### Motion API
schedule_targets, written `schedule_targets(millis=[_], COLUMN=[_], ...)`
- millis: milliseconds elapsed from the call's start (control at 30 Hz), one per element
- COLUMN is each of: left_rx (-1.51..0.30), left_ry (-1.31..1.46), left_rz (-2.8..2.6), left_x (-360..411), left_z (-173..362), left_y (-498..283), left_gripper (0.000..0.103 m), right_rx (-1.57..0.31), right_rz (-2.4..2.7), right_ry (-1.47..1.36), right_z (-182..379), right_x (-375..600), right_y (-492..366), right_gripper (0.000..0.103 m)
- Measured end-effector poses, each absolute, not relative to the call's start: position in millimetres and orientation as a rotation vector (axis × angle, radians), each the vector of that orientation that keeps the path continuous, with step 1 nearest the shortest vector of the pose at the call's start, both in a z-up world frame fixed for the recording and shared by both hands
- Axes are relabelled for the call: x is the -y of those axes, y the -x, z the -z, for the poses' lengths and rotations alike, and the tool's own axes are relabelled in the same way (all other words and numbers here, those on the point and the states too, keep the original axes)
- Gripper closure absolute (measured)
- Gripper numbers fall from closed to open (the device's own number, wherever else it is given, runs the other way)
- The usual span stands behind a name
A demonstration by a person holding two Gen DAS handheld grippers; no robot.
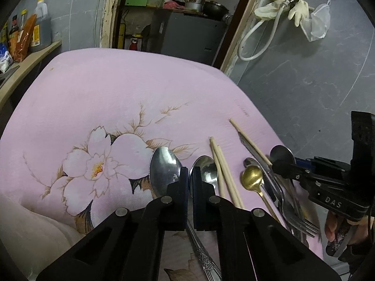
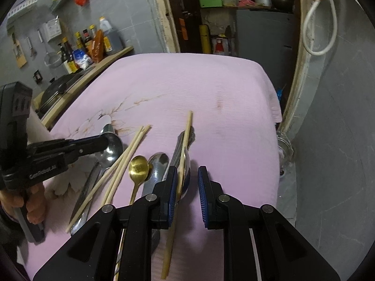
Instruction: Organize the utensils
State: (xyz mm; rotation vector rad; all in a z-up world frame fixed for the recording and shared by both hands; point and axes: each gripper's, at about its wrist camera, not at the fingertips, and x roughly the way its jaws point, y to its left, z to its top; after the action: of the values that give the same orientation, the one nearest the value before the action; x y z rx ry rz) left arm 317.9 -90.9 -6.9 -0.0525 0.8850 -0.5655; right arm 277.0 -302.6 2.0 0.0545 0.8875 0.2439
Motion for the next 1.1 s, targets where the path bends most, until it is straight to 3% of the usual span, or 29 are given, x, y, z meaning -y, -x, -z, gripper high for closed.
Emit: schedule_targets(millis=[633,767,1100], left_rx=[-0.806,-0.800,-0.721], left_ry=[0.016,0.014,-0.012], left_rz=[0.562,0.559,0.536], left_x=[91,91,90], left_z=[-3,-4,-14], left_y=[-301,-300,-288], left_gripper=[0.103,0.103,0.103], right_rx=[-0.910,-0.891,-0.756], right_rz=[-0.153,-0.143,-0.119], right_ry=[-0.107,-0.064,0.081], right_z=[-5,-7,-19], right_x=[304,298,281], right_y=[-277,-276,-251], right_gripper=[0.088,0.098,0.100])
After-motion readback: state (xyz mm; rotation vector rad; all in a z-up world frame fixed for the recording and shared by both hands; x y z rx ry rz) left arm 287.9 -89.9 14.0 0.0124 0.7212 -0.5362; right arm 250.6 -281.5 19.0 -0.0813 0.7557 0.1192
